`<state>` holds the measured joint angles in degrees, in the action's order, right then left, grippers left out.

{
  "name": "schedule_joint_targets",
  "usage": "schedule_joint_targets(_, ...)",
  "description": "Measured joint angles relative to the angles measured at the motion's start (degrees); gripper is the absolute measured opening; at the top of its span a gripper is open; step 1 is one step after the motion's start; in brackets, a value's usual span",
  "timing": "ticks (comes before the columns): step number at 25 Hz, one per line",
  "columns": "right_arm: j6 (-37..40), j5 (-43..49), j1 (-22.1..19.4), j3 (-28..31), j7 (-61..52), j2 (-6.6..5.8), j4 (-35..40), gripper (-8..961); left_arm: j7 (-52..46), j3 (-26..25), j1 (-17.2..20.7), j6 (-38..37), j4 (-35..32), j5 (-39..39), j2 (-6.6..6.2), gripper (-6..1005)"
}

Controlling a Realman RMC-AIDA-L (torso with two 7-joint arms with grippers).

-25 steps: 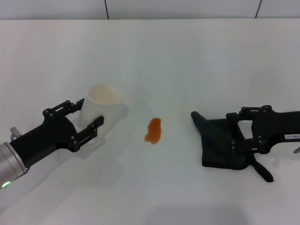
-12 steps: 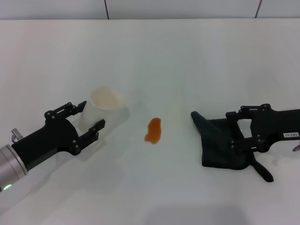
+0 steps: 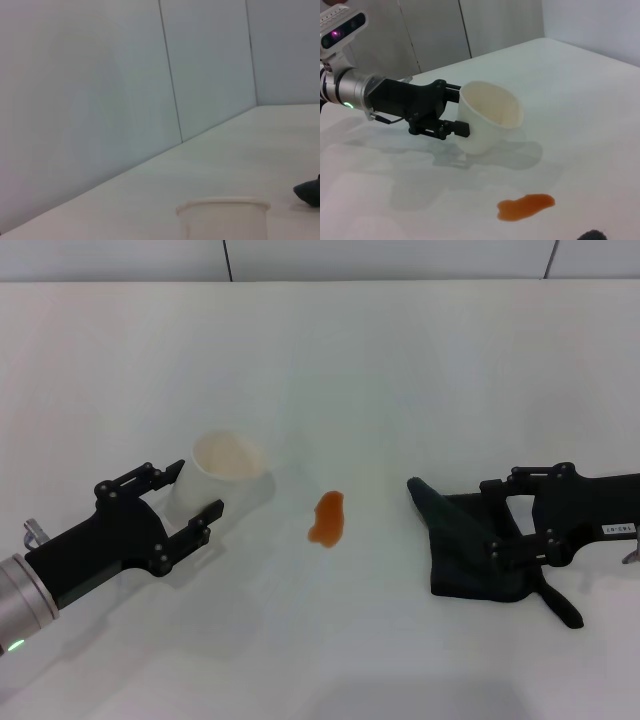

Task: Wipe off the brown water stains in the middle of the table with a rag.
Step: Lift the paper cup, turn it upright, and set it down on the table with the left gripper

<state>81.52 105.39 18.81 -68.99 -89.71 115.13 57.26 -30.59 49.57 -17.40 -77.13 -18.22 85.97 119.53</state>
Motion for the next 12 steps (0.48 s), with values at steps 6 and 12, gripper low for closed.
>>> schedule_joint_targets(6, -0.3, 0.0, 0.3, 0.0, 0.1, 0.0, -0.1, 830, 0.0, 0.0, -0.1, 0.2, 0.0, 0.0, 0.0, 605)
schedule_joint_targets(12, -0.5, 0.0, 0.3, 0.0, 0.1, 0.0, -0.2, 830, 0.1, -0.3, -0.4, 0.2, 0.0, -0.1, -0.04, 605)
